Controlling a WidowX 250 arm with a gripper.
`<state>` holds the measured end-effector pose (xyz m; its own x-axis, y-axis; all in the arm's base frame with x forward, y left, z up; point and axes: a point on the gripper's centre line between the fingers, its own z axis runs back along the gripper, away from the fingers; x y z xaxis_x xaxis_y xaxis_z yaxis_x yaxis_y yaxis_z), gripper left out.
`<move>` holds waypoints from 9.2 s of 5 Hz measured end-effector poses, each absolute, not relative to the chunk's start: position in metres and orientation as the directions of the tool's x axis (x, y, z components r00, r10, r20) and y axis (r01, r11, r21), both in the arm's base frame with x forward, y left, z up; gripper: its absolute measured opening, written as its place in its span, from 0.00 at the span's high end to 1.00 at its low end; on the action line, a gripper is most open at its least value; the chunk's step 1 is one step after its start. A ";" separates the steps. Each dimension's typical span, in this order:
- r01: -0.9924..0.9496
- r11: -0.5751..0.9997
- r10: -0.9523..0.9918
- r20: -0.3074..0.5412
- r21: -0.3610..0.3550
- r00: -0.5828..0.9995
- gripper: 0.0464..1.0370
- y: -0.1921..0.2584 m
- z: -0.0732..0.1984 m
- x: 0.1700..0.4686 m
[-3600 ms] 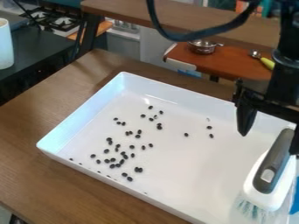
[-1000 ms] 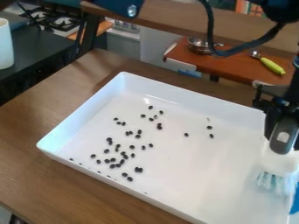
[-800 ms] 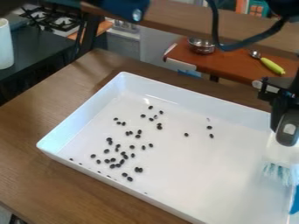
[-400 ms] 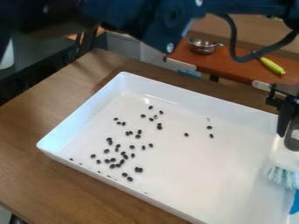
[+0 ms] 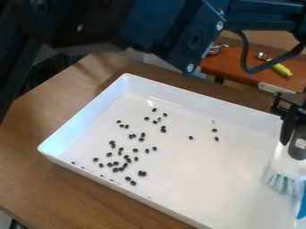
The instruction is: Sweep into pile
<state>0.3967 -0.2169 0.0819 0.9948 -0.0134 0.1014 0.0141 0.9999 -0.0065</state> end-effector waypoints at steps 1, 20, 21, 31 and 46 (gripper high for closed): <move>0.016 1.000 -0.015 0.101 -0.006 0.995 0.55 -0.217 0.082 0.397; -0.180 0.977 0.205 0.260 -0.116 0.944 0.55 -0.096 0.159 0.359; -0.163 0.982 0.183 0.267 -0.094 0.946 0.55 -0.138 0.128 0.362; -0.408 0.913 0.407 0.124 -0.012 0.905 0.55 0.003 0.077 0.366; -0.180 0.972 0.140 0.245 0.148 0.959 0.55 -0.009 0.078 0.284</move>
<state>0.2841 -0.0090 0.0779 0.9592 0.1404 0.2453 -0.1803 0.9724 0.1484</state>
